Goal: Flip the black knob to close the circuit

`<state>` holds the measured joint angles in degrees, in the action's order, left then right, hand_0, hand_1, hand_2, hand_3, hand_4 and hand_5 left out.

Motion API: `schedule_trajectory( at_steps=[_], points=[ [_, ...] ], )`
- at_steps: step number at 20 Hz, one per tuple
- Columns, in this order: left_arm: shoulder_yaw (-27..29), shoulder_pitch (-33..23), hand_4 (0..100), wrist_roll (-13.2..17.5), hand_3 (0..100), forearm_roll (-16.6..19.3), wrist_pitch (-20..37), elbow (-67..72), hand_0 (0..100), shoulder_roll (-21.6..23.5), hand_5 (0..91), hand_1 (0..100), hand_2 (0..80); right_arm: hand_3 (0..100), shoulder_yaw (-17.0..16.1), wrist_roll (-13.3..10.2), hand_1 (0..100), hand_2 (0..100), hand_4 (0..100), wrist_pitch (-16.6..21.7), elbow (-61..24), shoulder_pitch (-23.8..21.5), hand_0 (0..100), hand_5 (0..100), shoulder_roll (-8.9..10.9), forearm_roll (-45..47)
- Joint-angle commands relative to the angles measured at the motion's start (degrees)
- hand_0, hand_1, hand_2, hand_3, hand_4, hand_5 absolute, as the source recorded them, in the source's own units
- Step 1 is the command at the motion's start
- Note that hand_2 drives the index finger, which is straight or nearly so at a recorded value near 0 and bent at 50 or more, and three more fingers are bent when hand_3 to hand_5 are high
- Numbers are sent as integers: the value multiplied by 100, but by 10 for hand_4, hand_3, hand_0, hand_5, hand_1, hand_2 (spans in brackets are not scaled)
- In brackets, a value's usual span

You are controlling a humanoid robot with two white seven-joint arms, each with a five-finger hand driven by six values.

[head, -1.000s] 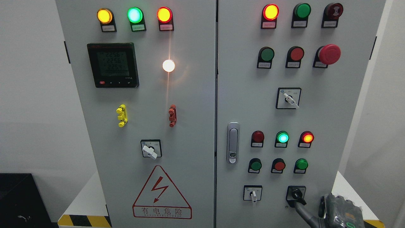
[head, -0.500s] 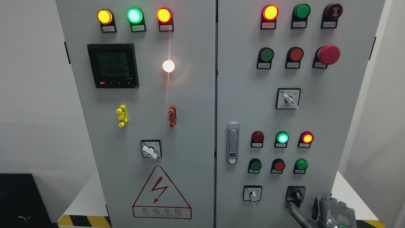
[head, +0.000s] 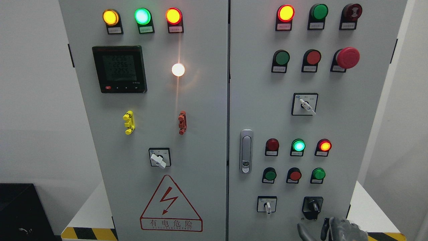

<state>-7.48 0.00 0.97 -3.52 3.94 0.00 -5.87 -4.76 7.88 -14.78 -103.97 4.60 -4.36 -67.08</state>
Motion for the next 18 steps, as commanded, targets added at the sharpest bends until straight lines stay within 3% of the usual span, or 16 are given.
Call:
schedule_trajectory(
  at_steps=[1,5,9,11,13,15,18],
  points=[
    [1,-123,0,0,0,0,2,-132,120,-2,0,556,0,894,160,-216,87,638,791,10,-1011,-573,0,793,-135,1246],
    [-8,-123,0,0,0,0,2,-132,120,-2,0,556,0,749,160,-550,105,480,692,62,-1222,-828,0,640,-223,2652],
    [1,-123,0,0,0,0,2,-132,120,-2,0,556,0,642,160,-788,99,371,578,396,-1363,-1136,0,505,-285,4313],
    [1,-123,0,0,0,0,2,-132,120,-2,0,556,0,538,160,-841,93,311,506,405,-1425,-1311,0,444,-276,4938],
    [1,-123,0,0,0,0,2,-132,120,-2,0,556,0,496,134,-902,95,290,469,458,-1442,-1417,0,405,-267,5562],
    [-8,-123,0,0,0,0,2,-132,120,-2,0,556,0,455,116,-1025,97,266,427,668,-1451,-1505,0,379,-267,6274],
    [-8,-123,0,0,0,0,2,-132,120,-2,0,556,0,350,116,-999,98,201,317,950,-1442,-1619,0,261,-267,6961]
  ],
)
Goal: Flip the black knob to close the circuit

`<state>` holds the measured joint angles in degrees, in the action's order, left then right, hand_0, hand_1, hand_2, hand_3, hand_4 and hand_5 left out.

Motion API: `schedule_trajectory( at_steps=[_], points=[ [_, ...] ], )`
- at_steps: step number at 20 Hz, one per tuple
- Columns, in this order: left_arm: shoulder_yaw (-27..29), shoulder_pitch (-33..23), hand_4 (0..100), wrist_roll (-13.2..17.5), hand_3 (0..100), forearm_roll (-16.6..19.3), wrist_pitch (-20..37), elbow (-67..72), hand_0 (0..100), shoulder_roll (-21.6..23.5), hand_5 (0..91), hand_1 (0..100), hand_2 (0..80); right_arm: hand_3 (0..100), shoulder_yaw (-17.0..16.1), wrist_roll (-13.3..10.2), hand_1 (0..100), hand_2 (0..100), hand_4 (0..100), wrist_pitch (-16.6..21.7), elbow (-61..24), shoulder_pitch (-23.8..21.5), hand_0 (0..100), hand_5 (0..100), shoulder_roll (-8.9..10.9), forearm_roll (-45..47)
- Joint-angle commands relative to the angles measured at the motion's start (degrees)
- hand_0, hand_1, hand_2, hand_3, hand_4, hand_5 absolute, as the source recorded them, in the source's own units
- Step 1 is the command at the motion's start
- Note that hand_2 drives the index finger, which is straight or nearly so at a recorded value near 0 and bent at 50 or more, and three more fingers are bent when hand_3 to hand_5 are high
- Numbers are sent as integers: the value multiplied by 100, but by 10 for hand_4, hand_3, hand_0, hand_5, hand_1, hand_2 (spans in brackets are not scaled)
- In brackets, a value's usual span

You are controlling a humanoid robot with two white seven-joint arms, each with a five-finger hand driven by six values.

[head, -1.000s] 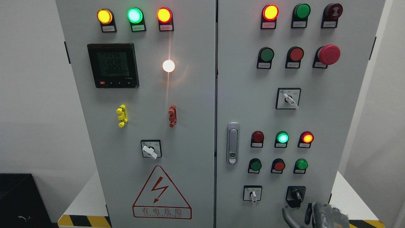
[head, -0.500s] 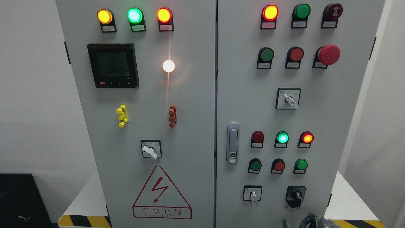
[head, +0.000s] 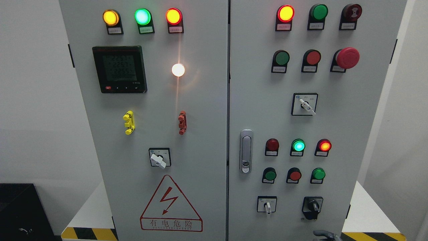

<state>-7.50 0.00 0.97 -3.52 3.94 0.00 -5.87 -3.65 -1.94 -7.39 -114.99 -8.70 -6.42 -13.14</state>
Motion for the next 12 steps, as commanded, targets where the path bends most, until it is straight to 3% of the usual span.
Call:
schedule_trajectory(
  at_steps=[1,4,6,8,12],
  points=[
    [2,-123,0,0,0,0,2,-132,120,-2,0,556,0,321,5,0,93,174,272,238,-340,-316,0,201,-61,1682],
    [2,-123,0,0,0,0,2,-132,120,-2,0,556,0,254,5,105,90,126,201,492,-296,-430,0,106,-53,1920],
    [2,-123,0,0,0,0,2,-132,120,-2,0,556,0,214,5,368,90,105,156,642,-209,-518,0,76,-44,1964],
    [2,-123,0,0,0,0,2,-132,120,-2,0,556,0,159,5,396,86,83,99,747,-147,-554,0,25,-44,1964],
    [2,-123,0,0,0,0,2,-132,120,-2,0,556,0,146,14,405,78,72,75,748,-138,-571,0,0,-44,1964]
  ],
)
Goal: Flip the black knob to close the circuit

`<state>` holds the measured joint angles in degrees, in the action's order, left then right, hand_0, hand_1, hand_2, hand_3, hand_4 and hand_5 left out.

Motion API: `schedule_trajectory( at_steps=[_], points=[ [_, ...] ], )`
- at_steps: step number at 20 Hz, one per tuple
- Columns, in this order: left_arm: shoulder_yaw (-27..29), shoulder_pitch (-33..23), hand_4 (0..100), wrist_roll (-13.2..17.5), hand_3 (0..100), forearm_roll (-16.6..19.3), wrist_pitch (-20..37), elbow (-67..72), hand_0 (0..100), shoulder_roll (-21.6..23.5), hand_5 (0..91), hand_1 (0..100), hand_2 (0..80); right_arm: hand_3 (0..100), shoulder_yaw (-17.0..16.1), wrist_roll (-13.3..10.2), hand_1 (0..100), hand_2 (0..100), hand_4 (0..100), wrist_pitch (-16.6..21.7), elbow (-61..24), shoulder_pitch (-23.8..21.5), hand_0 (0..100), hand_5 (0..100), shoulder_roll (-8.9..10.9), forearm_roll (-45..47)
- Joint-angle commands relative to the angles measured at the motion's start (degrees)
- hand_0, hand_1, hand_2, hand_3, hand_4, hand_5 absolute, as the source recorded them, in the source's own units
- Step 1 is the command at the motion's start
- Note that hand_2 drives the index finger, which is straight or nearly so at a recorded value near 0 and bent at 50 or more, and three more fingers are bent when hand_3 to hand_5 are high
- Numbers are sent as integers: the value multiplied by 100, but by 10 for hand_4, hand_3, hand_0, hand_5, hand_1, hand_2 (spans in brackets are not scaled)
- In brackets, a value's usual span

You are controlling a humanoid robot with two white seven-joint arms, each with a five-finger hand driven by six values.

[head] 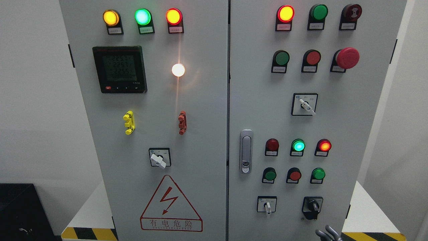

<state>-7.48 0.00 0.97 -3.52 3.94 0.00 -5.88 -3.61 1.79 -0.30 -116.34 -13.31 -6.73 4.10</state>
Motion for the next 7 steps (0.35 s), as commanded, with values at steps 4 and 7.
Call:
schedule_trajectory(
  at_steps=[4,7],
  points=[
    [1,-123,0,0,0,0,2,-132,120,-1,0,556,0,135,27,41,75,56,57,73,6,-180,0,0,-12,249],
    [1,-123,0,0,0,0,2,-132,120,-1,0,556,0,129,27,41,75,54,51,100,-3,-207,0,0,-12,285]
  ],
)
